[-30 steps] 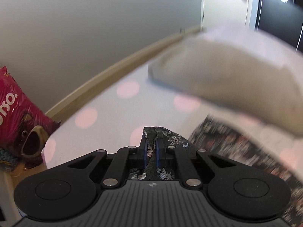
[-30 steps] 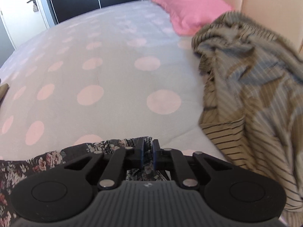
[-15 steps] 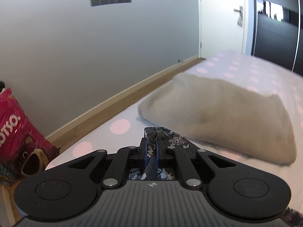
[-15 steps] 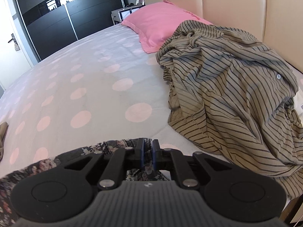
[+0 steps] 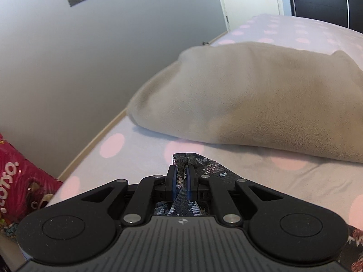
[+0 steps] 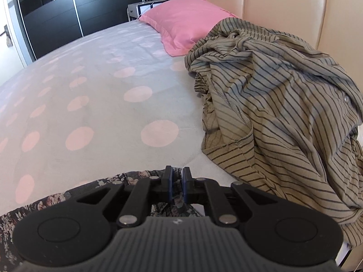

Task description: Fold clothes

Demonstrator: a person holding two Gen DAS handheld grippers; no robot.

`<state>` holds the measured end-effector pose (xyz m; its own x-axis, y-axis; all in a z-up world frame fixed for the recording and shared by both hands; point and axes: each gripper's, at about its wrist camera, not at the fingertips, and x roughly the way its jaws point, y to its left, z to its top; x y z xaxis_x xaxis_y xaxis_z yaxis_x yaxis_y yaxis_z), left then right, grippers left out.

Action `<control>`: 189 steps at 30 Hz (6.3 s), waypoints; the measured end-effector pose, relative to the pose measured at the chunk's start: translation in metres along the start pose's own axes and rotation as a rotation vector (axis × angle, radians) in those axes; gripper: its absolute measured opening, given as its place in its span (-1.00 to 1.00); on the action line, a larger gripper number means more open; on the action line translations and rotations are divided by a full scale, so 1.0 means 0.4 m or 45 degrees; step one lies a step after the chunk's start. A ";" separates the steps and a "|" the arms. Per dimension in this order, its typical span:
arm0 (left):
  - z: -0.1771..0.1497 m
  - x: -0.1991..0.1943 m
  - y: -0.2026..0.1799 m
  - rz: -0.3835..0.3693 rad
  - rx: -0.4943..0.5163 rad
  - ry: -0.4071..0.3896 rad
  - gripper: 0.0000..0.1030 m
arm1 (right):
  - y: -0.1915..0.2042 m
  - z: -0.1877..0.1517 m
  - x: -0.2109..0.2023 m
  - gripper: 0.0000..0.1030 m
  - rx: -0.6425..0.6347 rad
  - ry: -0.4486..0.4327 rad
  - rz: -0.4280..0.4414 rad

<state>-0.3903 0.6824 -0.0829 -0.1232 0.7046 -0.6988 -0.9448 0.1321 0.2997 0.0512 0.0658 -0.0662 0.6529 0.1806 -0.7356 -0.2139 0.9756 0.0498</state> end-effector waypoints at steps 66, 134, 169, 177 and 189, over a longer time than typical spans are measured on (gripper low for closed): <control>-0.120 -0.385 -0.504 -0.498 0.691 0.022 -0.27 | 0.074 -0.043 -0.063 -0.79 -0.642 0.105 0.377; -0.338 -0.630 -0.705 -0.743 0.881 0.077 -0.27 | -0.050 -0.009 0.217 0.04 -0.250 0.375 0.511; -0.136 -0.354 -0.218 -0.358 0.240 0.059 -0.27 | -0.092 0.125 0.157 -0.74 -0.089 0.109 0.027; -0.167 -0.171 -0.112 -0.296 0.168 0.074 -0.27 | -0.055 0.154 0.173 -0.74 -0.136 0.047 -0.094; -0.145 -0.075 -0.162 -0.260 0.242 -0.006 -0.53 | -0.016 0.137 0.219 -0.73 -0.240 0.074 -0.165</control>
<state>-0.3429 0.6121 -0.1189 0.0659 0.6532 -0.7543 -0.8762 0.3997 0.2695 0.1498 0.0821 -0.0940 0.6421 0.0427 -0.7654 -0.2662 0.9487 -0.1704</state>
